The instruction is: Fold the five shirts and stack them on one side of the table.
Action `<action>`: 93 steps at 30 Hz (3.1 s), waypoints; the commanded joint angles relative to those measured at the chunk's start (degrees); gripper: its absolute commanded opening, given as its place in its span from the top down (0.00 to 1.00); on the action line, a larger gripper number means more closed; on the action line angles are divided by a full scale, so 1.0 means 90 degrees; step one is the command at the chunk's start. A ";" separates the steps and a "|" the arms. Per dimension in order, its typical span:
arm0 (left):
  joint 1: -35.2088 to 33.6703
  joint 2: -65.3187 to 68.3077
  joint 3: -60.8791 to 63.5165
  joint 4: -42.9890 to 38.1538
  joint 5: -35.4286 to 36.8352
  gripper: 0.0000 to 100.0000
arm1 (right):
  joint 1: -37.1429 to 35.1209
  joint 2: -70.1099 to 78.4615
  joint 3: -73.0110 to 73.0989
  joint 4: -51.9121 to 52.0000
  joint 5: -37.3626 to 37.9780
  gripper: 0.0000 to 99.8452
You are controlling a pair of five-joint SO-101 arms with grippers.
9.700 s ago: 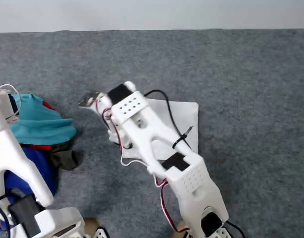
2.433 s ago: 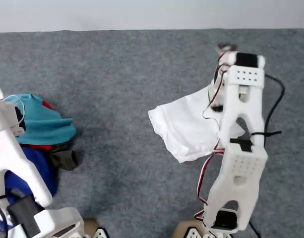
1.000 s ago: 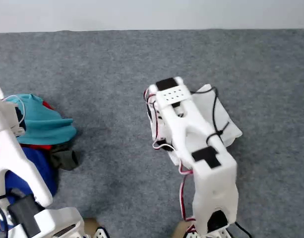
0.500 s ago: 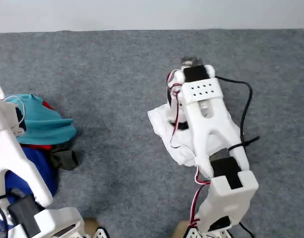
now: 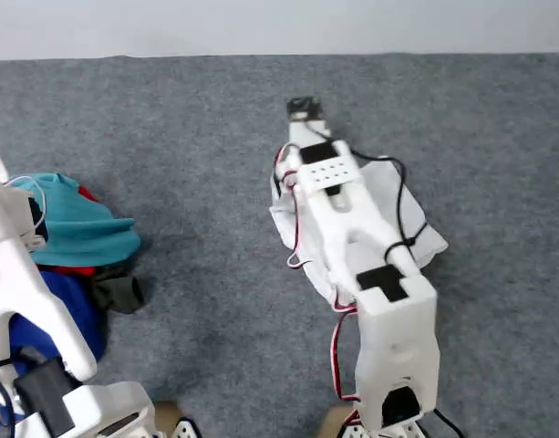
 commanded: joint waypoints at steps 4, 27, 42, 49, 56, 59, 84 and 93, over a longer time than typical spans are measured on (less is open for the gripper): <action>-0.0020 -0.0303 -0.0044 0.0049 -0.0049 1.00 | -0.0415 0.0024 -0.0283 -0.0093 0.0068 0.99; -0.0020 -0.0303 -0.0044 0.0039 -0.0049 1.00 | 0.1060 -0.1314 -0.1485 0.3111 -0.1006 0.99; 0.0420 -0.0303 -0.0054 0.0127 -0.0020 1.00 | 0.1617 -0.1529 -0.1446 0.4127 -0.3311 0.58; 0.0957 -0.0303 -0.0054 0.0127 -0.0010 1.00 | 0.1519 -0.0728 -0.1455 0.3805 -0.4151 0.50; 0.0957 -0.0303 -0.0054 0.0117 -0.0010 1.00 | 0.1568 0.0054 -0.1475 0.3219 -0.4542 0.50; 0.0957 -0.0303 -0.0054 0.0117 -0.0010 1.00 | 0.1587 0.0171 -0.1475 0.2769 -0.4571 0.50; 0.0957 -0.0254 -0.0054 0.0098 -0.0049 1.00 | 0.1851 0.1812 -0.1690 0.2271 -0.3770 0.80; 0.0947 -0.0293 -0.0054 0.0098 -0.0049 1.00 | 0.2203 0.1812 -0.1690 0.2398 -0.3526 0.98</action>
